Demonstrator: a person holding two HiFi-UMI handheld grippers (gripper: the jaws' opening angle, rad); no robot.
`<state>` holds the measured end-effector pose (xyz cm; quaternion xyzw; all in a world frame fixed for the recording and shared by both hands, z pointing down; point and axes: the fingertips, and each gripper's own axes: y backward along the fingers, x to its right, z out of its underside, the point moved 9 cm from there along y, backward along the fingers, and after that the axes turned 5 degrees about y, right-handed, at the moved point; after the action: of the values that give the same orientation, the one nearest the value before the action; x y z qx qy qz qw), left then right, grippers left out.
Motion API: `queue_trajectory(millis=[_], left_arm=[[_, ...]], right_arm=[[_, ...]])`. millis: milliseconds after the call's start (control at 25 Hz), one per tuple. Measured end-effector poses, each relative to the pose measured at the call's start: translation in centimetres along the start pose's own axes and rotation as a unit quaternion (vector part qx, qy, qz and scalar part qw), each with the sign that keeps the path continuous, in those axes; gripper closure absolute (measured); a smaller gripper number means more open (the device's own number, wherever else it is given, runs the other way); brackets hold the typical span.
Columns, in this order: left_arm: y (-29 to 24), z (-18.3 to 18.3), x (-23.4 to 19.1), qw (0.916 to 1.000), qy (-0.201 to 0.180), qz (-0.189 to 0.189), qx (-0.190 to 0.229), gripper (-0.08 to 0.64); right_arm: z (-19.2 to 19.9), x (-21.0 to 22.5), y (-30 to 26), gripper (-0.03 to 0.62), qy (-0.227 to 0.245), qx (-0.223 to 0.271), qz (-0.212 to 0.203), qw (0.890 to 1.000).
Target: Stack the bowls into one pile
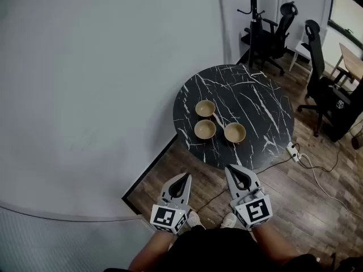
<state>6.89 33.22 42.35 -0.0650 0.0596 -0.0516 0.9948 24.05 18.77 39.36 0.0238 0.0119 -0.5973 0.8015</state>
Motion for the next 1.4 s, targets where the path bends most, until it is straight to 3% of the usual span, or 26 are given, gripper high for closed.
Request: queue_trajectory(millis=[200, 400, 480, 600, 1040, 1400], left_arm=[[0.2, -0.5, -0.2, 1.0000, 0.005, 0.004, 0.007, 0.548], [0.4, 0.0, -0.5, 0.9998, 0.016, 0.013, 0.007, 0.548], [0.5, 0.1, -0.8, 0.9997, 0.021, 0.013, 0.007, 0.548], [0.9, 0.0, -1.2, 0.9997, 0.022, 0.010, 0.006, 0.548], [0.5, -0.9, -5.8, 0.9996, 0.018, 0.023, 0.003, 0.548], [0.7, -0.7, -10.7, 0.9990, -0.018, 0.040, -0.012, 0.548]], right_arm=[[0.1, -0.4, 0.2, 0.586, 0.015, -0.016, -0.002, 1.000], [0.5, -2.2, -0.2, 0.584, 0.060, -0.024, -0.027, 0.998], [0.9, -2.7, -0.4, 0.584, 0.046, -0.027, -0.029, 0.998], [0.8, -2.9, -0.6, 0.583, 0.018, -0.034, -0.017, 0.999], [0.6, -3.7, -3.5, 0.583, 0.037, -0.050, 0.018, 0.998], [2.0, -4.8, -7.3, 0.583, 0.036, -0.075, 0.070, 0.994]])
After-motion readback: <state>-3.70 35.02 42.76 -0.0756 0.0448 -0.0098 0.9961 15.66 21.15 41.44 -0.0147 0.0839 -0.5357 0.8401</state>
